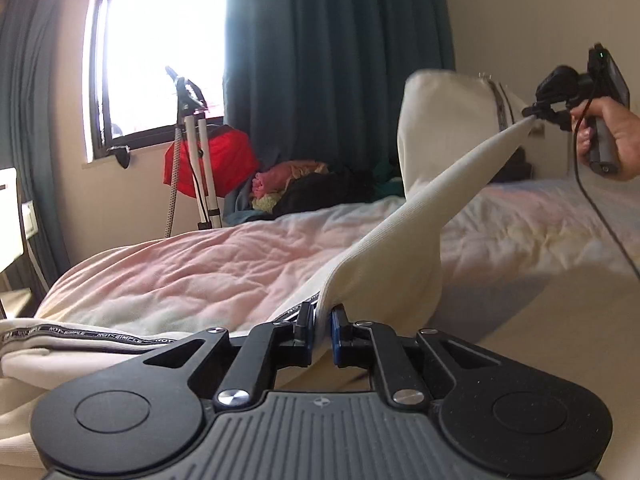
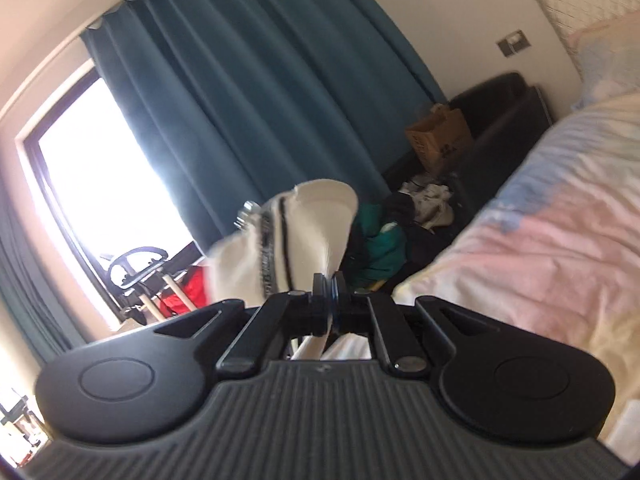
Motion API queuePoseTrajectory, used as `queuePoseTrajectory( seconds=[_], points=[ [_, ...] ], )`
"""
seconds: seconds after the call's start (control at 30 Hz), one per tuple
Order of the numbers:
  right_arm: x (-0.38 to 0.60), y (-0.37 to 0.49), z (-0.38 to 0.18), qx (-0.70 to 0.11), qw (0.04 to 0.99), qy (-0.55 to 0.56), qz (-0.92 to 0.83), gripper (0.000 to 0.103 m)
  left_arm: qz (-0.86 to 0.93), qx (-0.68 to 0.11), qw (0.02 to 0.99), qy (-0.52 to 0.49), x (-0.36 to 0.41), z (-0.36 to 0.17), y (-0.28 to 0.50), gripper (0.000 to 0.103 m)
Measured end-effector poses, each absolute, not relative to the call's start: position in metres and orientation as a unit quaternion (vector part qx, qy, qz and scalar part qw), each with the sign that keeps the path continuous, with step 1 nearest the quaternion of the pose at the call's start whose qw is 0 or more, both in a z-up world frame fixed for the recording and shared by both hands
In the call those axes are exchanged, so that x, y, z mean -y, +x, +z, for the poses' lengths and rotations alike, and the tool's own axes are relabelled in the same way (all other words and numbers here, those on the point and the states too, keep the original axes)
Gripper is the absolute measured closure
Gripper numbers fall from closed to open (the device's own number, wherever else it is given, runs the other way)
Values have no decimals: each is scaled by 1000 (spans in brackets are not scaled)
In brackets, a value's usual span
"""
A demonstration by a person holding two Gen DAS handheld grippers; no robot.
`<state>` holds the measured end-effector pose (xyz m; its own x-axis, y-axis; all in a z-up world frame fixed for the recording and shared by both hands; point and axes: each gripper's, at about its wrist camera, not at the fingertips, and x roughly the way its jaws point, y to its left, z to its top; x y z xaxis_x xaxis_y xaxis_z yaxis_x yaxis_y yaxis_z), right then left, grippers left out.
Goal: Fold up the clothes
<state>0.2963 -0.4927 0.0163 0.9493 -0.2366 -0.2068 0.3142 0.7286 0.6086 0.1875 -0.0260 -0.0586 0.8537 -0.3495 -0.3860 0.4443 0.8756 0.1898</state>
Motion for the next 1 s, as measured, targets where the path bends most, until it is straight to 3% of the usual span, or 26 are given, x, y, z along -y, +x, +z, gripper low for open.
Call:
queuePoseTrajectory(
  seconds=[0.17, 0.27, 0.47, 0.53, 0.57, 0.77, 0.83, 0.9, 1.0],
  points=[
    [524, 242, -121, -152, 857, 437, -227, 98, -210, -196, 935, 208, 43, -87, 171, 88],
    [526, 219, -156, -136, 837, 484, -219, 98, -203, -195, 935, 217, 46, -90, 169, 88],
    [523, 225, -140, -130, 869, 445, -173, 92, -199, -199, 932, 228, 46, -96, 172, 86],
    [530, 229, -143, -138, 862, 457, -170, 75, -198, -199, 932, 232, 48, -97, 171, 85],
    [535, 231, -146, -139, 855, 470, -171, 73, -197, -198, 931, 233, 48, -98, 171, 85],
    [554, 266, -142, -153, 851, 471, -173, 75, -196, -198, 929, 242, 51, -104, 171, 85],
    [556, 296, -128, -223, 861, 423, -175, 90, -198, -200, 930, 238, 50, -104, 172, 85],
    [547, 320, -100, -269, 880, 353, -171, 92, -200, -202, 930, 233, 49, -104, 173, 85],
    [533, 308, -48, -170, 919, 329, -135, 93, -203, -203, 930, 228, 47, -104, 173, 84]
  ],
)
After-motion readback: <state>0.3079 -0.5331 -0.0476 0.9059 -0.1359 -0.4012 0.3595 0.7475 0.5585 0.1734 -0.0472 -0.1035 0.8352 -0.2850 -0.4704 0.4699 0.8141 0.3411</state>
